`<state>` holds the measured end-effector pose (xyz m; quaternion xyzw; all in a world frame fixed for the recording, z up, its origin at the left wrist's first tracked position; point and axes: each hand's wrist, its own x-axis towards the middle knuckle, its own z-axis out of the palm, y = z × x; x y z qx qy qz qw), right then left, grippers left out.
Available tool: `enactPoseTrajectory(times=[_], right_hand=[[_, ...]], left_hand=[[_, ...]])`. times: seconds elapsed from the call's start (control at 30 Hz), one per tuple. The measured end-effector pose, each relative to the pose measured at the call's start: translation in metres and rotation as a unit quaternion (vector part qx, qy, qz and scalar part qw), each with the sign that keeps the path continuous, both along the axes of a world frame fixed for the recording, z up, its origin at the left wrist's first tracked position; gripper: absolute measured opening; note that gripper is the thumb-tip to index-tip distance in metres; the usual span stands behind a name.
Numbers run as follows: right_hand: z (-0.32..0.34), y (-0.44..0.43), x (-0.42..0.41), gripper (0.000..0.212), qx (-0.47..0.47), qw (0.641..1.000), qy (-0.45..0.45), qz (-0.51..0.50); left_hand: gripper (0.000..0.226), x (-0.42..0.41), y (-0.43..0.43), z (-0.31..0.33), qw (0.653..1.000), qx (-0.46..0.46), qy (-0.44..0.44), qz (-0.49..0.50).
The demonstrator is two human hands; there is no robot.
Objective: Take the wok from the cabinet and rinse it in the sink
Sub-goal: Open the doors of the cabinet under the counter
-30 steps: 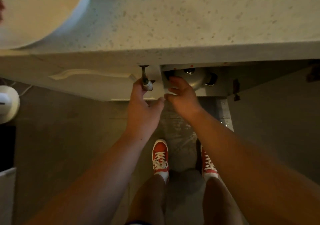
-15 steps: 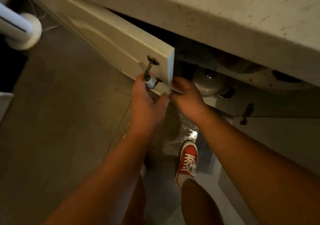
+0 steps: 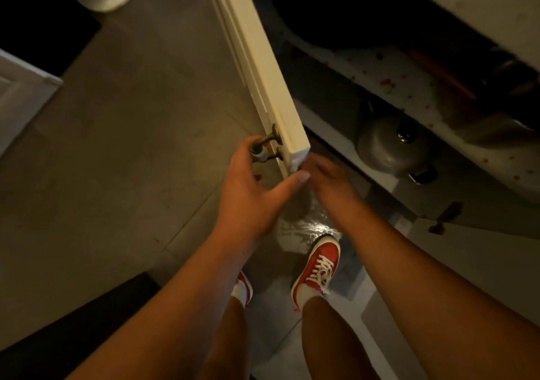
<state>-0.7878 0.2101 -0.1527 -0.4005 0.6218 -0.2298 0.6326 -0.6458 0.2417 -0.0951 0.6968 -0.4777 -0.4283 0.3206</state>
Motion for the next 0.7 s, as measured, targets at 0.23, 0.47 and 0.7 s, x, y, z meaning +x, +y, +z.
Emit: enactPoseTrajectory(times=[0.23,0.47,0.7], right_hand=[[0.018,0.018,0.061,0.026,0.029,0.997,-0.056,0.043],[0.013,0.025,0.134,0.043,0.047,0.996,-0.063,0.033],[0.011,0.011,0.206,0.025,0.084,0.99,-0.115,-0.002]], left_hand=[[0.073,0.055,0.022,0.036,0.992,-0.101,-0.079,0.013],[0.055,0.112,0.026,0.058,0.954,-0.228,-0.195,-0.023],[0.045,0.177,0.024,0.062,0.935,-0.241,-0.259,-0.021]])
